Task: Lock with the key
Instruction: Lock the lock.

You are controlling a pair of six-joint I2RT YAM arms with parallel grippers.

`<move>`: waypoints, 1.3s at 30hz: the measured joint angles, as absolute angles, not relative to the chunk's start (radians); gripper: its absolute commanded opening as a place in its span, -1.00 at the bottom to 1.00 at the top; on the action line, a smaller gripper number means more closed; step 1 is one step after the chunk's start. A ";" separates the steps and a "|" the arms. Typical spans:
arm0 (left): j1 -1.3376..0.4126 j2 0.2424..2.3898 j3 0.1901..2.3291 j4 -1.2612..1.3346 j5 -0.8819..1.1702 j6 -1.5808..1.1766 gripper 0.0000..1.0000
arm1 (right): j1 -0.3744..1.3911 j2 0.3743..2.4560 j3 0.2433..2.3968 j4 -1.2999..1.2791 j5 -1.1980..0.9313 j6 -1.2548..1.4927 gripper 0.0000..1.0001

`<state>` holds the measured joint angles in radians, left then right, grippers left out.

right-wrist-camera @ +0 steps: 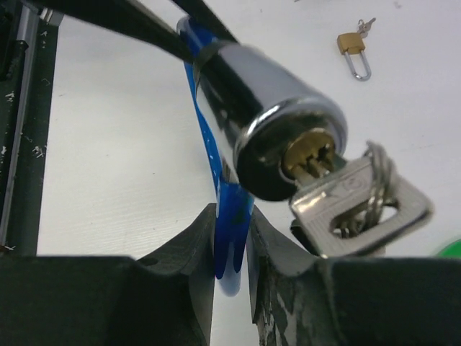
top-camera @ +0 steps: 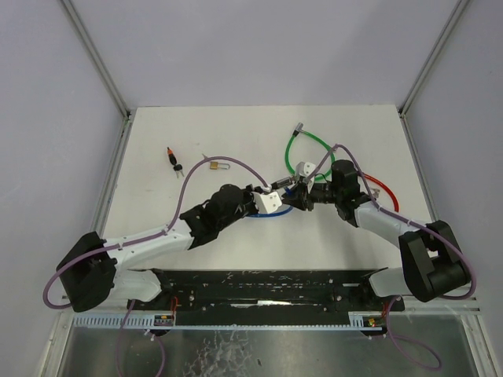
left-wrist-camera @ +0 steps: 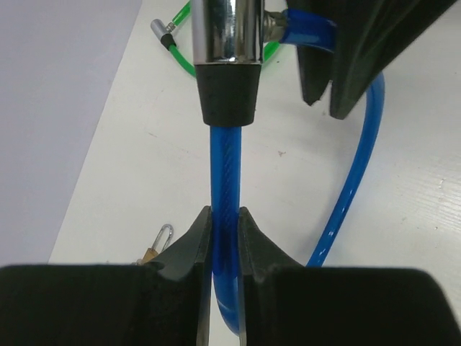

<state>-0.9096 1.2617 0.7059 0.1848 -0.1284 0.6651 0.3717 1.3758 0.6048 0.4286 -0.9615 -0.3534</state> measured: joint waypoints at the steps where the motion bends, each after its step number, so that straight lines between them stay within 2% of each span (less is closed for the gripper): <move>1: -0.912 1.267 0.708 0.183 -0.123 0.663 -0.99 | 0.371 1.375 0.612 0.424 -0.962 -0.363 -0.41; 11: -0.913 1.280 0.709 0.178 -0.115 0.643 -0.99 | 0.360 1.375 0.655 0.329 -0.964 -0.449 -0.36; 20: -0.894 1.285 0.727 0.168 -0.112 0.609 -0.99 | 0.332 1.369 0.678 0.208 -0.982 -0.565 0.03; 24: -0.887 1.285 0.728 0.165 -0.111 0.598 -0.99 | 0.308 1.364 0.692 0.147 -0.990 -0.620 0.13; 30: -0.882 1.285 0.728 0.163 -0.110 0.577 -0.99 | 0.271 1.358 0.716 0.038 -0.998 -0.731 0.17; 39: -0.881 1.287 0.729 0.162 -0.096 0.575 -0.99 | 0.170 1.258 0.792 -0.299 -0.994 -1.083 0.14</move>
<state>-0.8814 1.2865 0.7292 0.1623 -0.0963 0.5755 0.1703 1.2583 0.7921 -0.2985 -0.9936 -1.0832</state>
